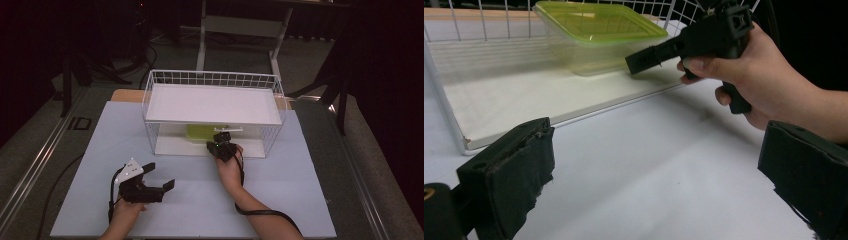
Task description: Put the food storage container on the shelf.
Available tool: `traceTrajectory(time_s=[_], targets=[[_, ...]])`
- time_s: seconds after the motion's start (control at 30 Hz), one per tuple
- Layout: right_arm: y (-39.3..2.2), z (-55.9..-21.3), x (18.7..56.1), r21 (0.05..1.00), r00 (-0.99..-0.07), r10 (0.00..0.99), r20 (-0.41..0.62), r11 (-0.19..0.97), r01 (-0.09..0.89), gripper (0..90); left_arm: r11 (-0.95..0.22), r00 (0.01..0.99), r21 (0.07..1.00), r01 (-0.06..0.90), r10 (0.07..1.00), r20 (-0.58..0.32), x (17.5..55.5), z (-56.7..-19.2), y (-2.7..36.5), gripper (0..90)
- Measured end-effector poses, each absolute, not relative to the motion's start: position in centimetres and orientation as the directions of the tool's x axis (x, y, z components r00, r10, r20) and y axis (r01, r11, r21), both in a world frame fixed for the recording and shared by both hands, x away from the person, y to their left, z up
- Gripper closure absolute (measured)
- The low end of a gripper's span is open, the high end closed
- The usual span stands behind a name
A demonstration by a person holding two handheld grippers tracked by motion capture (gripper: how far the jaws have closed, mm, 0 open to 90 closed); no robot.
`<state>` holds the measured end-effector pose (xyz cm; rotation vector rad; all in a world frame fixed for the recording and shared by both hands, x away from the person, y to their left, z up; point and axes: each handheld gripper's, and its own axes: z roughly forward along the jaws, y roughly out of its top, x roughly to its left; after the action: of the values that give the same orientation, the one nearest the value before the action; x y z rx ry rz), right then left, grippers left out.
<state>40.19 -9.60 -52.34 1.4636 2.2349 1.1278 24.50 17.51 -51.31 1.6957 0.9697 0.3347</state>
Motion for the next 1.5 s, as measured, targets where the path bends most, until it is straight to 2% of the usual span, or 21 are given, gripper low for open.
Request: traceTrajectory(time_s=[0.47,0.73,0.97,1.03,1.1,1.17,1.3,1.37,1.5], targets=[[-9.3,-52.4,40.8,0.712,-0.475,0.852,0.221,0.192,0.675,89.2,-0.082,0.632,0.9,0.428,0.739,-0.234,24.5,-51.4,17.3,2.5],[-9.4,-52.2,38.8,0.707,-0.521,0.828,0.209,0.241,0.665,88.5,-0.091,0.635,0.901,0.424,0.74,-0.223,24.4,-51.3,17.2,2.5],[-10.3,-51.1,37.3,0.729,-0.54,0.811,0.224,0.228,0.645,84.8,-0.091,0.639,0.902,0.422,0.736,-0.224,24.4,-51.3,17.0,2.4],[-10.7,-50.6,36.8,0.742,-0.557,0.803,0.215,0.237,0.627,79.1,-0.09,0.643,0.902,0.423,0.731,-0.229,24.5,-51.3,16.9,2.5],[-11.0,-50.3,36.1,0.75,-0.574,0.791,0.214,0.243,0.615,66.8,-0.077,0.66,0.905,0.419,0.71,-0.246,24.6,-51.4,16.8,2.5],[-11.2,-50.0,35.5,0.761,-0.605,0.768,0.209,0.261,0.594,49.3,-0.067,0.677,0.909,0.412,0.69,-0.256,24.6,-51.4,16.7,2.5],[-12.0,-49.3,34.3,0.787,-0.655,0.729,0.2,0.279,0.55,27.9,-0.092,0.706,0.919,0.383,0.671,-0.227,24.6,-51.1,16.1,2.5],[-12.5,-49.2,33.8,0.794,-0.683,0.703,0.199,0.293,0.533,21.5,-0.111,0.713,0.921,0.374,0.669,-0.209,24.7,-50.9,15.9,2.5],[-13.4,-49.0,33.0,0.801,-0.702,0.688,0.184,0.309,0.513,18.2,-0.116,0.726,0.931,0.346,0.662,-0.187,24.6,-50.4,15.8,2.5]])
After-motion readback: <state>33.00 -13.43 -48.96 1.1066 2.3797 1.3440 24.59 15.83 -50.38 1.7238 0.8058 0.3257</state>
